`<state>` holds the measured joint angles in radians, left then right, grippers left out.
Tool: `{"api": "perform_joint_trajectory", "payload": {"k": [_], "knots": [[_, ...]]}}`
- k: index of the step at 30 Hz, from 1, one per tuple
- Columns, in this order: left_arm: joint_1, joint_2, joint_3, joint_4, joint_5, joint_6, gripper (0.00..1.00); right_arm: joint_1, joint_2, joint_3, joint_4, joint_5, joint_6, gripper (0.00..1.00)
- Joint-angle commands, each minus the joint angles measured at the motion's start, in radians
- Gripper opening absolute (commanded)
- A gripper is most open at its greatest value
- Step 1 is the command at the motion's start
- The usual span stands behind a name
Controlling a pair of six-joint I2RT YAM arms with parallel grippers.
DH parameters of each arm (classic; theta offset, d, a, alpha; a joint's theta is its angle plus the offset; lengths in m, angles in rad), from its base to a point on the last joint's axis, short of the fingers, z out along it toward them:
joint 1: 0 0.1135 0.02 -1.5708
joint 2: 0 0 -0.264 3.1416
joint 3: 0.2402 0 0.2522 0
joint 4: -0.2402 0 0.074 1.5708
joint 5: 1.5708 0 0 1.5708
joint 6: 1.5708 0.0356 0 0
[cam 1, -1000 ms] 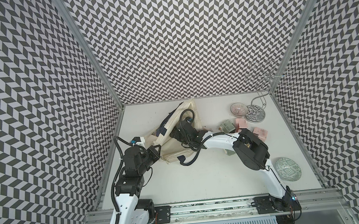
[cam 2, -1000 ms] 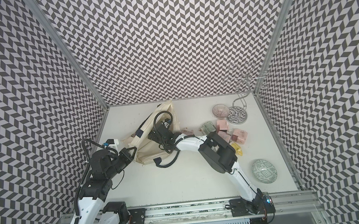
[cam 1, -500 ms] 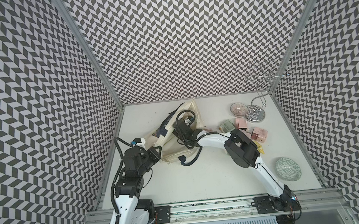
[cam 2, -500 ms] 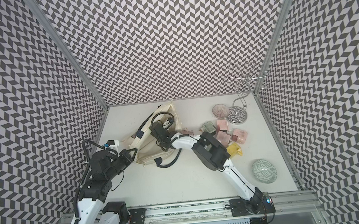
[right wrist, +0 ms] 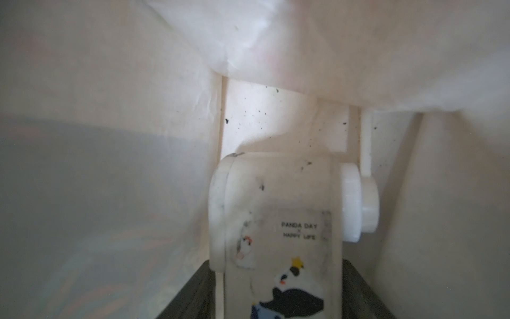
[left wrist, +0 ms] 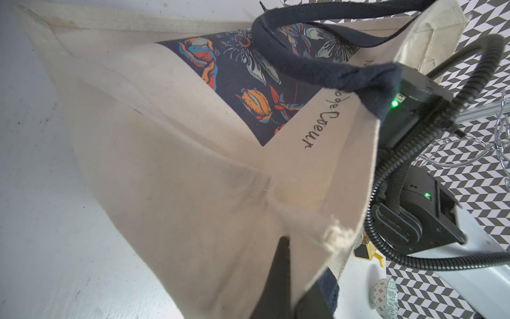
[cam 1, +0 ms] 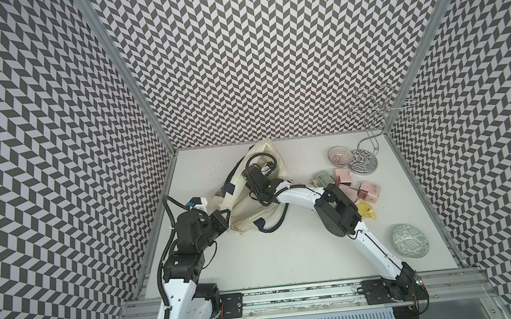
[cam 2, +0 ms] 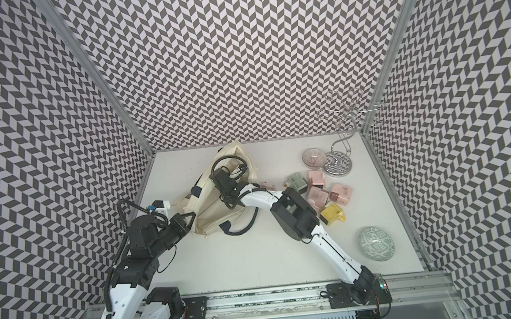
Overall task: Take out the pencil sharpeners from the tote bags
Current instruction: Pick up the pencil sharpener from the canvas bag.
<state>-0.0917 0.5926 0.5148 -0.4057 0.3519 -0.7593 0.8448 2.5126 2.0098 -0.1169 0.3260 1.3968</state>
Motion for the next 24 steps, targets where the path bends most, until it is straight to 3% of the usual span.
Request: {"api": "perform_joint_trajectory", "payload": {"k": [1, 7, 12, 17, 24], "knots": [[-0.004, 0.005, 0.033, -0.016, 0.012, 0.008, 0.00, -0.009, -0.038, -0.086, -0.001, 0.013, -0.049, 0.53], [-0.003, 0.027, 0.052, 0.004, -0.006, 0.003, 0.00, -0.008, -0.199, -0.289, 0.153, 0.017, -0.206, 0.39], [-0.003, 0.081, 0.091, 0.042, 0.000, -0.006, 0.00, -0.006, -0.401, -0.588, 0.421, -0.080, -0.399, 0.39], [-0.002, 0.142, 0.108, 0.120, -0.009, -0.038, 0.00, -0.005, -0.561, -0.746, 0.431, -0.179, -0.538, 0.38], [-0.002, 0.224, 0.140, 0.175, -0.046, -0.037, 0.00, -0.008, -0.660, -0.777, 0.372, -0.308, -0.648, 0.37]]}}
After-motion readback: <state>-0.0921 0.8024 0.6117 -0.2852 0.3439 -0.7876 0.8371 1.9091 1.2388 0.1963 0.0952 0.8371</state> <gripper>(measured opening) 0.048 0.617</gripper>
